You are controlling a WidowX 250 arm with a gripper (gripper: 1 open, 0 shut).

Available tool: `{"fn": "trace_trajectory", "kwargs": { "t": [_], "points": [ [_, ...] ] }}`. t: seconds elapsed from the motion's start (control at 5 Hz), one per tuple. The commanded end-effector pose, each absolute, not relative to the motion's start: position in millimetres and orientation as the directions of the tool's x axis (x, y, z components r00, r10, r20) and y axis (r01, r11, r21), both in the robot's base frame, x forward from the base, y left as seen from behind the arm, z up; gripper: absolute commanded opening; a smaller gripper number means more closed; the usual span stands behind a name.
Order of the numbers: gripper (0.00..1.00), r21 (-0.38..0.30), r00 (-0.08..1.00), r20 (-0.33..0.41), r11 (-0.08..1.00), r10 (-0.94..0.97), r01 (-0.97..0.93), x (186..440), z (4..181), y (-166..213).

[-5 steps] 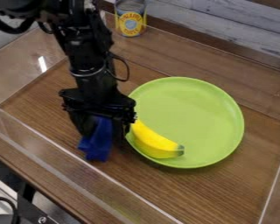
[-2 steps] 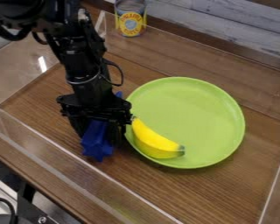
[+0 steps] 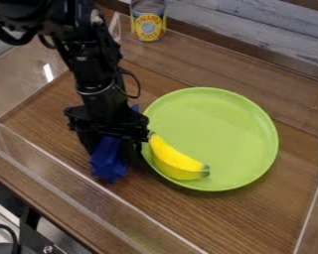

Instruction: Put the blue object in the green plate

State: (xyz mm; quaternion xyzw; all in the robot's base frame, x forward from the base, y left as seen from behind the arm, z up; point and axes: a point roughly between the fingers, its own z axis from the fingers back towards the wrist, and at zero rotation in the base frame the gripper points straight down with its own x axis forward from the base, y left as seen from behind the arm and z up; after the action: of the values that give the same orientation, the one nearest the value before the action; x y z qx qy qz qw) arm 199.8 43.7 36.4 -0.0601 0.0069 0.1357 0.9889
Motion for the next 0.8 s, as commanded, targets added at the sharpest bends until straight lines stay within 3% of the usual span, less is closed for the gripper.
{"fn": "trace_trajectory", "kwargs": {
  "t": [0.0,0.6],
  "points": [
    [0.0,-0.105,0.968,0.026,0.964,0.248,-0.244,209.0,52.0,45.3],
    [0.0,-0.081,0.977,0.035,0.975,0.21,-0.207,211.6,74.1,40.4]
  ]
}}
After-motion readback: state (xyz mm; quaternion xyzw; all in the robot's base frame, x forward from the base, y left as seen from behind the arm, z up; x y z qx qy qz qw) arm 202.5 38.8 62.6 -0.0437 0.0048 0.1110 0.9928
